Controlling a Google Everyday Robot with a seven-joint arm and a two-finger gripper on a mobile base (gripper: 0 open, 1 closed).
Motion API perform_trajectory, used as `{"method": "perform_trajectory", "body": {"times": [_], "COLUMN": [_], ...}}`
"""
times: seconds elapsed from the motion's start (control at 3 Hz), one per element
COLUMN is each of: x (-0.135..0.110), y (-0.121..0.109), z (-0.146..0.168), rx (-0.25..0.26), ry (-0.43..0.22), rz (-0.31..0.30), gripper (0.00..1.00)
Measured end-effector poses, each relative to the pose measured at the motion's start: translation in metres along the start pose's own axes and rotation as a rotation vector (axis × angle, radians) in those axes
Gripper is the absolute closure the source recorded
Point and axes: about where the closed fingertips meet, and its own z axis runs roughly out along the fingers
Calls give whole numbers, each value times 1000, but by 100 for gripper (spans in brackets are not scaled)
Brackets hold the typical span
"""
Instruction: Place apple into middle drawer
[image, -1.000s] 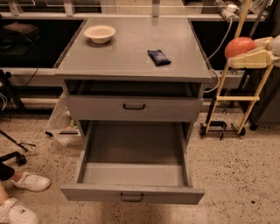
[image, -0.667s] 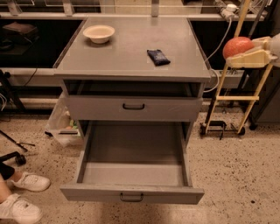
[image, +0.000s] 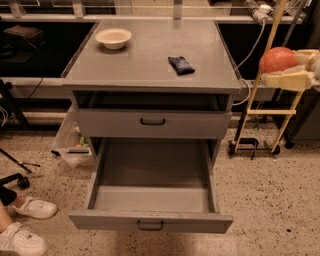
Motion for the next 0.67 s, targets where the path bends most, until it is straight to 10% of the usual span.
{"method": "perform_trajectory", "body": {"times": [0.67], "x": [39], "y": [34], "z": [-19], "rx": [160], "ry": [-35], "rz": [-119], "gripper": [100]}}
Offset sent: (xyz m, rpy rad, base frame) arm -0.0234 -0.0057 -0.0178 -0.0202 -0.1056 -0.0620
